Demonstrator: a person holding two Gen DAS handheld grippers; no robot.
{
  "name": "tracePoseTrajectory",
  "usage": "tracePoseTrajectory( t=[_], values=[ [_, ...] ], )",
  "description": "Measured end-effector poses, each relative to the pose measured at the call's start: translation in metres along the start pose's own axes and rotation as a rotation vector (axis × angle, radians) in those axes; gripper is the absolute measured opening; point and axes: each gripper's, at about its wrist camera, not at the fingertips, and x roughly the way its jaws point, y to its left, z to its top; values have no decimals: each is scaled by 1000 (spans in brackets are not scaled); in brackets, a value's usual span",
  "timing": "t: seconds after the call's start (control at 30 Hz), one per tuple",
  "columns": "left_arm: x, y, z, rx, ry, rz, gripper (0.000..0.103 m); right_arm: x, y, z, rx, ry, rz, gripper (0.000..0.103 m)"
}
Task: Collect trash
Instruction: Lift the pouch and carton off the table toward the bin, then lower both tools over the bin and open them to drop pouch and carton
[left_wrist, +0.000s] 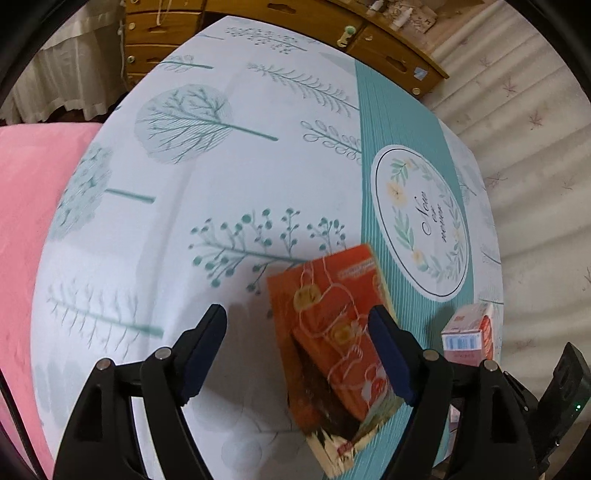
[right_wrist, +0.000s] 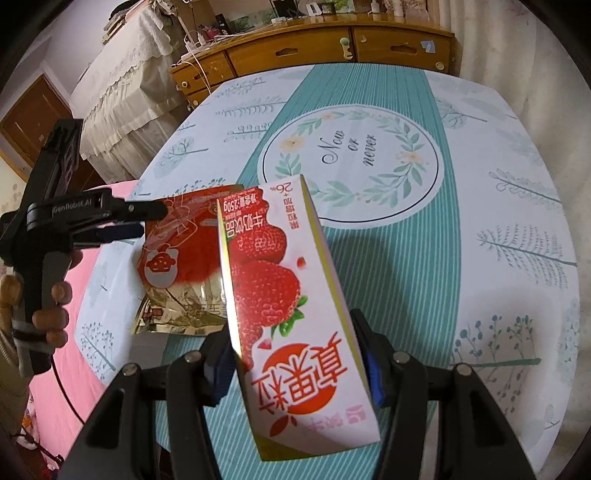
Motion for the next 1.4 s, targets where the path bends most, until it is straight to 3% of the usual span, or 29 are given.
tracePoseTrajectory(
  t=[0.07, 0.17, 0.2, 0.27, 0.33, 0.5, 0.63, 0.9, 1.03, 1.23, 1.4],
  values=[
    [4, 1, 3, -13, 2, 2, 75, 4, -1, 0, 0, 8, 3, 56],
    [11, 0, 5, -18, 17, -42, 42, 9, -2, 1, -4, 18, 3, 56],
    [12, -1, 5, -15, 25, -62, 22, 10, -2, 2, -4, 20, 4, 56],
    [13, -6, 2, 6, 28, -72, 9, 12, -3, 2, -3, 23, 3, 56],
    [10, -14, -4, 43, 12, -44, 4, 11, -3, 1, 1, 22, -1, 56],
    [-12, -17, -25, 47, 7, -55, 2, 1, 5, -7, 18, 3, -15, 56],
    [-44, -16, -52, 55, 9, -108, 1, -17, 19, -28, 44, -20, -30, 56],
    [-127, -6, -124, 143, -19, -177, 0, -70, 66, -101, 125, -89, -54, 56],
    [-158, 3, -162, 188, -9, -173, 0, -93, 95, -148, 168, -118, -70, 56],
    [-182, 20, -223, 215, 61, -171, 0, -103, 130, -213, 227, -48, -58, 56],
    [-172, 25, -270, 242, 124, -115, 0, -93, 143, -253, 251, 59, -49, 56]
  ],
)
